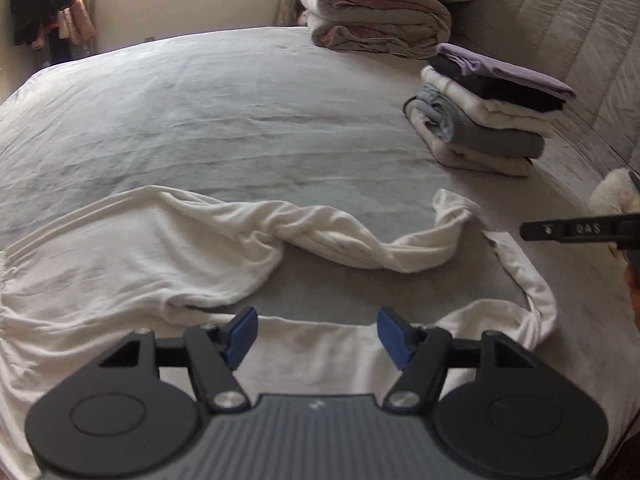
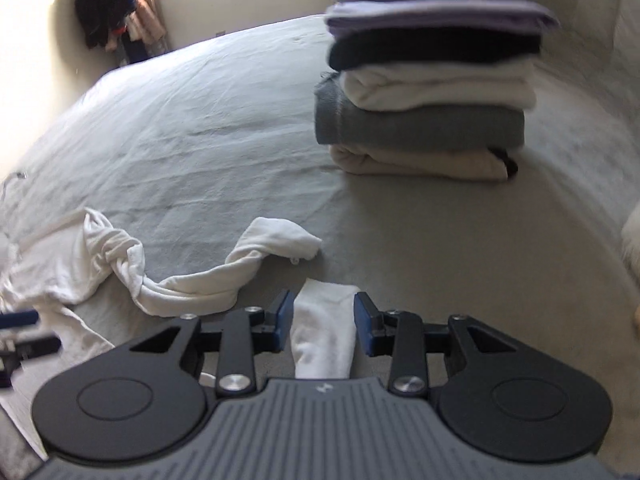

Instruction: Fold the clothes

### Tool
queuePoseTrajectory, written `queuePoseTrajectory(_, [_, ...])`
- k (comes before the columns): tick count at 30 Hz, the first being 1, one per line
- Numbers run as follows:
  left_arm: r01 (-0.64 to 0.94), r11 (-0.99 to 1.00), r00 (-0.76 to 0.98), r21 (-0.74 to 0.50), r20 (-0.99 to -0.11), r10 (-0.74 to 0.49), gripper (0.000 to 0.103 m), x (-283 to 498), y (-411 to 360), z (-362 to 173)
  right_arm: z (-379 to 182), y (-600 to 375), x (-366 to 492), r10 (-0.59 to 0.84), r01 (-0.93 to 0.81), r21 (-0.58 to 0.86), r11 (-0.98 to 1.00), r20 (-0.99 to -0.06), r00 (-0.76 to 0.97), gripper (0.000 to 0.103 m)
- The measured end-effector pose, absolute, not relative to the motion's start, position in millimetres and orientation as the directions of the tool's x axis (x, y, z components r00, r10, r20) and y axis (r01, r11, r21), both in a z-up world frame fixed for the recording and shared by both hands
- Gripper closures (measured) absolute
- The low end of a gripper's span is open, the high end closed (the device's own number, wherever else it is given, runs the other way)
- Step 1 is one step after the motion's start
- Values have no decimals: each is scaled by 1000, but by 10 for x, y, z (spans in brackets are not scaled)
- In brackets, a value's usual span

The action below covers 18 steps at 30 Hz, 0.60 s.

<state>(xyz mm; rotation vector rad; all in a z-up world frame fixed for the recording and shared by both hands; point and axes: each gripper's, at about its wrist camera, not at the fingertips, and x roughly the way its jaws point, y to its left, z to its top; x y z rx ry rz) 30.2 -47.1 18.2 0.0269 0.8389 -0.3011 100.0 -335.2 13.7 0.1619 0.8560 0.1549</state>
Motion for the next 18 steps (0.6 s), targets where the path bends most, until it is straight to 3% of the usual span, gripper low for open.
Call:
queuePoseTrajectory(2, [323,940,620,-114,-725,-301,38,213,-609,131,85,-3387,1047,236,-71,248,966,-738,633,75])
queuePoseTrajectory(10, [519,832,566,-196,-650,-507,49,-110,-1123,-24,-143,-3187,1165,267,-147,224,963,-741,617,80])
queuePoseTrajectory(11, [544,818,555,-185,-651,-517,49,-130,-1193,-49,-177,-3176,1170,256,-149,209,966,-744,617,83])
queuePoseTrajectory(13, [584,796,537,-157,-661,-524,51,-156,-1330,-110,-203,-3199,1159,243,-147,193,970,-741,626,100])
queuePoseTrajectory(18, [607,788,524,-102,-694,-494,63,-167,-1518,-264,-139,-3421,1036,226,-115,201,973,-717,660,101])
